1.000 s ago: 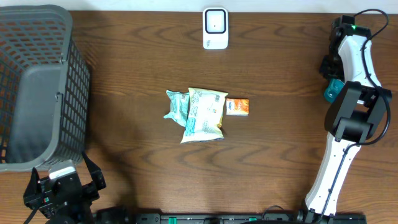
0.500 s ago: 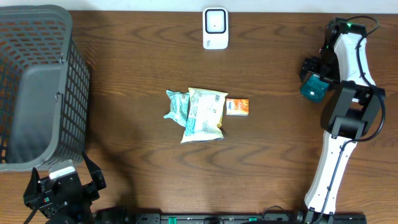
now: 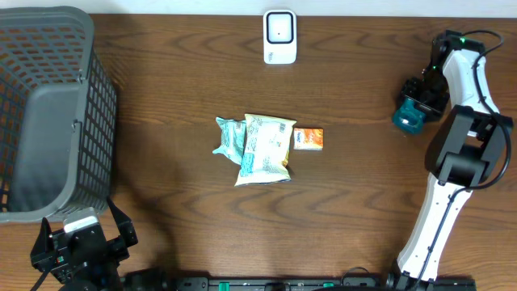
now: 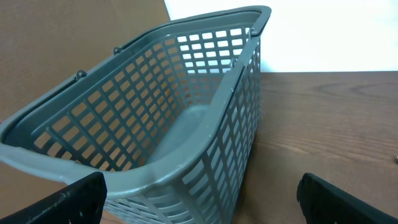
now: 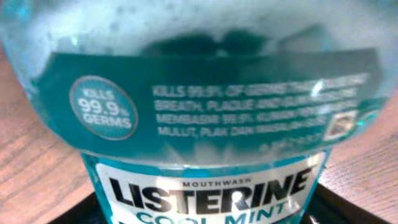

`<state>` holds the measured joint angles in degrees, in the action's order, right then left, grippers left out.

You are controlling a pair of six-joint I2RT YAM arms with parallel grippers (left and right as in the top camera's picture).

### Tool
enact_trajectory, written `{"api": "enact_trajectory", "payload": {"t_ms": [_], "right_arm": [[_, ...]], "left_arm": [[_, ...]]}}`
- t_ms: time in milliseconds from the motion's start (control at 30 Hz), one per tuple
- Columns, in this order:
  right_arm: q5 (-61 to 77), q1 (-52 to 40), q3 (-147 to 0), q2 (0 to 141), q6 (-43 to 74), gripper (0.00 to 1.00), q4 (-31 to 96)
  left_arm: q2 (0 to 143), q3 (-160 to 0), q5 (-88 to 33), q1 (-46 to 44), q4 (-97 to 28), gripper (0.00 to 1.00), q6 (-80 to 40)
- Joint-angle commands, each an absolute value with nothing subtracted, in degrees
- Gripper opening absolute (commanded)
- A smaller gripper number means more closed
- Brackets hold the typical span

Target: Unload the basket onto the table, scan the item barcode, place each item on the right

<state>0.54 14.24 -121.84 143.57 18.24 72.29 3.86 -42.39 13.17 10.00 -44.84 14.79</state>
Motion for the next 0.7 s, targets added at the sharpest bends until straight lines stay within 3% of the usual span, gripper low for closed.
{"api": "enact_trajectory", "payload": {"t_ms": [0, 100, 300, 500, 667], "right_arm": [[-1.7, 13.9, -114.8, 153.2, 19.7, 0.52, 68.8], [-2.5, 13.9, -114.2, 153.2, 19.7, 0.40, 67.9], [0.7, 13.8, -114.3, 153.2, 18.4, 0.29, 67.9], [18.9, 13.8, -116.7, 153.2, 10.1, 0.29, 70.3], [38.9, 13.8, -119.9, 153.2, 0.4, 0.23, 74.8]], "left_arm": [[3.9, -42.2, 12.6, 9.8, -44.8, 0.98, 14.3], [3.9, -42.2, 12.6, 9.8, -44.8, 0.98, 14.3], [3.9, -42.2, 12.6, 9.8, -44.8, 0.98, 14.3], [3.9, -42.2, 12.6, 9.8, -44.8, 0.98, 14.3], [3.9, -42.2, 12.6, 9.8, -44.8, 0.98, 14.3]]}}
